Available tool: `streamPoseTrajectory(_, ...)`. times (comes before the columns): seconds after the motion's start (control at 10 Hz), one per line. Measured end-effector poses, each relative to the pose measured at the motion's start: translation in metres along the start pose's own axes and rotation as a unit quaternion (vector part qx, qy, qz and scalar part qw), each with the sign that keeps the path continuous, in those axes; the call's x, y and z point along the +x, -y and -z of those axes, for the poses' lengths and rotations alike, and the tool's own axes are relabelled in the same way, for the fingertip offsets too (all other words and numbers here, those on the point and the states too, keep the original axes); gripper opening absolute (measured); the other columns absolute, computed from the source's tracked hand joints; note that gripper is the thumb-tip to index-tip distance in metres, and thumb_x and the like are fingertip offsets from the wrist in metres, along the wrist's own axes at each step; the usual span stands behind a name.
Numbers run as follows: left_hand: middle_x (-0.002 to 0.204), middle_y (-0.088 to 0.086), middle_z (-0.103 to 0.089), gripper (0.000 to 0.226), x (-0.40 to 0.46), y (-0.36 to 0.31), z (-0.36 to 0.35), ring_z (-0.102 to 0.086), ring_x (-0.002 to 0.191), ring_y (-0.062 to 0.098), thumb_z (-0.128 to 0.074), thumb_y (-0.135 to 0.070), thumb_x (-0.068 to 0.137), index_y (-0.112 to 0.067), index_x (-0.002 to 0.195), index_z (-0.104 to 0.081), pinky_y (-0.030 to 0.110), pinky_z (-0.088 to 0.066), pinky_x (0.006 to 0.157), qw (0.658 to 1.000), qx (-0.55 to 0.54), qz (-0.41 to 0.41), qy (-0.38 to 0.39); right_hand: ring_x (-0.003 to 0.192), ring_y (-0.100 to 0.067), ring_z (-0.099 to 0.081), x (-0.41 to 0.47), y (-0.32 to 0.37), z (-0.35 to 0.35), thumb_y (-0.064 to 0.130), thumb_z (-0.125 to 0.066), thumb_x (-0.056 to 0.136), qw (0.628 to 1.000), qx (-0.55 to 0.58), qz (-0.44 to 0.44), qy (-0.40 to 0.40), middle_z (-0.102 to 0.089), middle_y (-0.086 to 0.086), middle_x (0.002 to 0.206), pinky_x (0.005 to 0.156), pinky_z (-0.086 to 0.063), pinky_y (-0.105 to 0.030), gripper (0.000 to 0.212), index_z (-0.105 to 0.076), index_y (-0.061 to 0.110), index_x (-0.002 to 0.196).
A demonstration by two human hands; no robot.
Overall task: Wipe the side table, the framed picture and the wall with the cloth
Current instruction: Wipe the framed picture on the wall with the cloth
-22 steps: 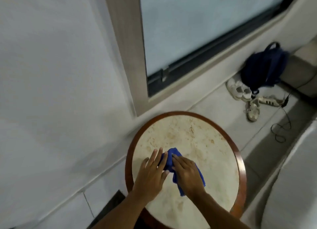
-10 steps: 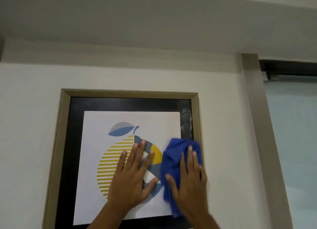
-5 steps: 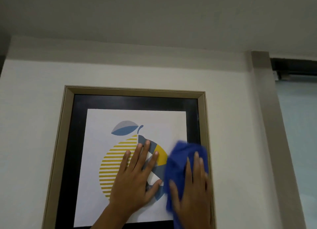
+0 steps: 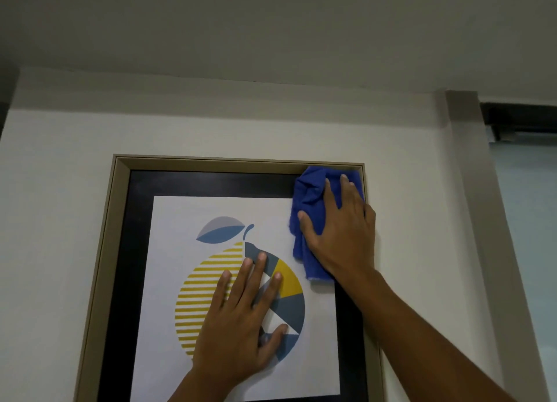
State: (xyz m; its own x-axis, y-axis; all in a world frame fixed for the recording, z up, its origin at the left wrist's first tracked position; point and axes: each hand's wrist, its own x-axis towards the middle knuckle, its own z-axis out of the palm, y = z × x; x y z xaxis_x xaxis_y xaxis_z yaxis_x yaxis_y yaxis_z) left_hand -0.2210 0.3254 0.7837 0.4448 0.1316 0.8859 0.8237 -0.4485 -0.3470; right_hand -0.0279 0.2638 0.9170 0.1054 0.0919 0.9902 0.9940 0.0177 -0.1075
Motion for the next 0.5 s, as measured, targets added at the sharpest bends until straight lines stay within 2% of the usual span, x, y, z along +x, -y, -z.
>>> streamPoseTrajectory(0.1, 0.168, 0.008, -0.014, 0.080, 0.001, -0.001, -0.001, -0.009, 0.154, 0.030, -0.039, -0.069, 0.091, -0.024, 0.156, -0.027, 0.049, -0.006, 0.123, 1.000, 0.006, 0.001, 0.000, 0.146, -0.026, -0.021, -0.025, 0.002, -0.005, 0.059, -0.044, 0.092, 1.000, 0.000, 0.001, -0.023, -0.019, -0.007, 0.161, 0.113, -0.023, -0.042, 0.075, -0.027, 0.017, 0.152)
streamPoseTrajectory(0.2, 0.168, 0.007, -0.013, 0.081, 0.000, -0.001, -0.001, -0.008, 0.154, 0.030, -0.038, -0.069, 0.091, -0.024, 0.157, -0.024, 0.049, -0.004, 0.123, 1.000, 0.000, 0.003, 0.002, 0.146, -0.026, -0.019, -0.109, -0.009, -0.021, 0.063, -0.040, 0.090, 0.999, 0.018, -0.043, -0.016, -0.018, -0.007, 0.161, 0.114, -0.022, -0.042, 0.083, -0.021, 0.014, 0.154)
streamPoseTrajectory(0.3, 0.168, 0.008, -0.014, 0.080, 0.001, -0.001, 0.001, -0.009, 0.154, 0.030, -0.036, -0.068, 0.092, -0.023, 0.157, -0.024, 0.049, -0.004, 0.123, 1.000, -0.002, -0.001, 0.005, 0.147, -0.023, -0.016, -0.186, -0.008, -0.026, 0.067, -0.038, 0.086, 0.998, 0.019, -0.054, 0.016, -0.026, -0.012, 0.158, 0.116, -0.019, -0.038, 0.086, -0.026, 0.013, 0.152)
streamPoseTrajectory(0.4, 0.167, 0.009, -0.015, 0.080, 0.001, -0.001, 0.003, -0.009, 0.154, 0.031, -0.036, -0.069, 0.092, -0.023, 0.157, -0.026, 0.049, -0.004, 0.123, 1.000, 0.001, -0.003, 0.009, 0.121, -0.028, -0.052, -0.224, -0.013, -0.013, 0.062, -0.028, 0.090, 0.989, 0.067, -0.060, 0.114, -0.058, -0.027, 0.119, 0.075, -0.043, -0.031, 0.082, -0.059, -0.008, 0.117)
streamPoseTrajectory(0.5, 0.167, 0.009, -0.016, 0.079, 0.001, -0.001, 0.005, -0.010, 0.154, 0.031, -0.034, -0.068, 0.093, -0.022, 0.156, -0.028, 0.050, -0.008, 0.122, 1.000, -0.001, -0.003, 0.011, 0.085, -0.040, -0.057, -0.211, -0.036, -0.015, 0.052, -0.019, 0.100, 0.884, 0.106, 0.357, 0.285, -0.058, -0.031, 0.099, 0.051, -0.029, -0.043, 0.084, -0.058, -0.022, 0.097)
